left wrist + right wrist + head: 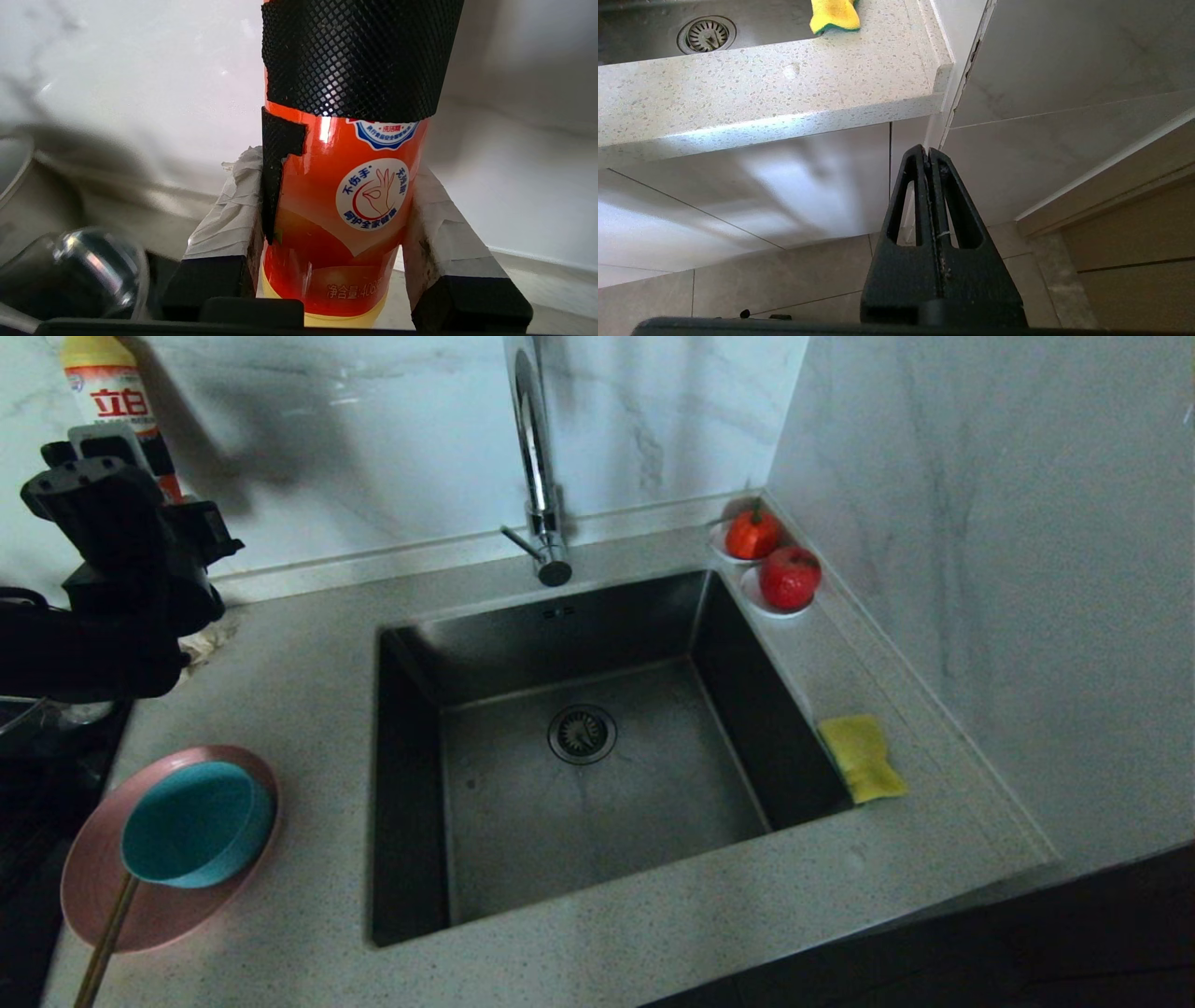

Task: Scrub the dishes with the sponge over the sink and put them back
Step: Place the dish soap on the table

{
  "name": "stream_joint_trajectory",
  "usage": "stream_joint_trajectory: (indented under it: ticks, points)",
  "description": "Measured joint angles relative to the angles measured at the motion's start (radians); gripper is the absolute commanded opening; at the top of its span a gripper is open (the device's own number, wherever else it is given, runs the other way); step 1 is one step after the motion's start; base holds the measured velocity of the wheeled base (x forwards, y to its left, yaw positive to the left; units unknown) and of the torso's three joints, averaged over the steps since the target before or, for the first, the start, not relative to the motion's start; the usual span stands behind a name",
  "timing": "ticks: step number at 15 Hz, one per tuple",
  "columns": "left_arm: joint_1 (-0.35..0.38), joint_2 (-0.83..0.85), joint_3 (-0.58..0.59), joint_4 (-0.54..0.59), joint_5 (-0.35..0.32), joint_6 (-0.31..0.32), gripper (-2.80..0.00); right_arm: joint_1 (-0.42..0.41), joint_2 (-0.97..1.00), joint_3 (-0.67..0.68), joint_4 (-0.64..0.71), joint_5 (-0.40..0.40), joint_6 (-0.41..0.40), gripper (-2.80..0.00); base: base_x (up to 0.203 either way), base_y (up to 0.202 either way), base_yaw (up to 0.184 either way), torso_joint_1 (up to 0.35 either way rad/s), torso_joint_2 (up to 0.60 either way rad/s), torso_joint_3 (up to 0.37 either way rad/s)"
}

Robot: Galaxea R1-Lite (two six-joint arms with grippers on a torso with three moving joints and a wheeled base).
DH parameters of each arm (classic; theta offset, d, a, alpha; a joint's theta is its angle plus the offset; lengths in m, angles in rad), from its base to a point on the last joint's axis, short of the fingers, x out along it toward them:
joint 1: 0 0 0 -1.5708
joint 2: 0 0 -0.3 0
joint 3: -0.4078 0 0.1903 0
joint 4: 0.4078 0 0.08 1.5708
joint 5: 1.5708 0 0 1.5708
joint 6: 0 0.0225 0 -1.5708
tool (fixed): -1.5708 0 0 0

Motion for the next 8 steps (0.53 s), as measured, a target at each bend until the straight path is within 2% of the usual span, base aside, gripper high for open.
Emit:
stream_joint_trajectory:
  ticks: [3,8]
  points:
    - [-0.001,0.046,-0.065,-0.008,0.062,-0.001,-2.80,0.000,0.000,0.000,0.000,0.000,0.000,-2.80,0.000,0.000,0.000,0.000,0.00,0.000]
    - [-0.011,0.102,-0.082,-0.042,0.090,-0.036,-2.80,0.000,0.000,0.000,0.000,0.000,0.000,-2.80,0.000,0.000,0.000,0.000,0.00,0.000]
